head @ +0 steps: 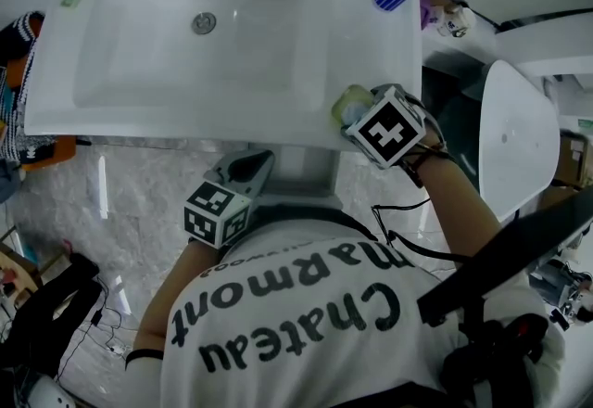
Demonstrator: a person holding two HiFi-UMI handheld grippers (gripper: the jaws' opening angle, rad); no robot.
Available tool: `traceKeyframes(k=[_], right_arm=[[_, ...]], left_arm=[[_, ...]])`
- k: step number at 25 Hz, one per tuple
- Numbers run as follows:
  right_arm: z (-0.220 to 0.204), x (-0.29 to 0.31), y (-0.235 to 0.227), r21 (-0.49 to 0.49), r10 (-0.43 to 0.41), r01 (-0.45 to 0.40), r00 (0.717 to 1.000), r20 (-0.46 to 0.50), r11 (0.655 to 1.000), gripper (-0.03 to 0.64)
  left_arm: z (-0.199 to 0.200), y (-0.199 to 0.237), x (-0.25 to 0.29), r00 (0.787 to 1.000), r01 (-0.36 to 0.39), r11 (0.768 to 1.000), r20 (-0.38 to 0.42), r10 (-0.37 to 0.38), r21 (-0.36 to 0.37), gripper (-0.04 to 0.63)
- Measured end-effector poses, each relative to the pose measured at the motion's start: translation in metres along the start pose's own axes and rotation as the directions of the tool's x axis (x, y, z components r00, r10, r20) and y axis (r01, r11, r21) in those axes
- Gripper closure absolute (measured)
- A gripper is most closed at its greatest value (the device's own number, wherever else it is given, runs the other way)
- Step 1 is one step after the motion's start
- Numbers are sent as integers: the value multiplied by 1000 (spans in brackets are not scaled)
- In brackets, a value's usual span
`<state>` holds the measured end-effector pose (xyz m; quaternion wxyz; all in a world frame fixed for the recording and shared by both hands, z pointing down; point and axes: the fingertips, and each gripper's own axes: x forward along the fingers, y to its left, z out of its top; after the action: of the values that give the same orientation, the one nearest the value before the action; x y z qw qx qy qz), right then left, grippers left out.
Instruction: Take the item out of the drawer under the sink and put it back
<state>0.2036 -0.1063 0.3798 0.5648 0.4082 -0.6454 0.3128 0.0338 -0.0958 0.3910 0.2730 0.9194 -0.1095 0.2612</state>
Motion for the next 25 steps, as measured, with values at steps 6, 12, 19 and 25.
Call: traceKeyframes(k=[6, 12, 19, 25], right_arm=[[4, 7, -8, -24, -13, 13, 1000, -7, 1000, 222], [4, 11, -19, 42, -1, 1, 1000, -8, 999, 222], [10, 16, -30, 49, -20, 20, 1000, 1, 999, 222], [11, 21, -33, 67, 3, -3, 1000, 2, 998, 222]], left_arm=[[-1, 4, -1, 1000, -10, 1000, -3, 10, -10, 598], [-1, 8, -3, 1000, -20, 1000, -6, 20, -15, 598], [-2, 10, -2, 1000, -23, 1000, -16, 23, -16, 598], [-4, 11, -4, 999, -26, 999, -25, 25, -19, 598]])
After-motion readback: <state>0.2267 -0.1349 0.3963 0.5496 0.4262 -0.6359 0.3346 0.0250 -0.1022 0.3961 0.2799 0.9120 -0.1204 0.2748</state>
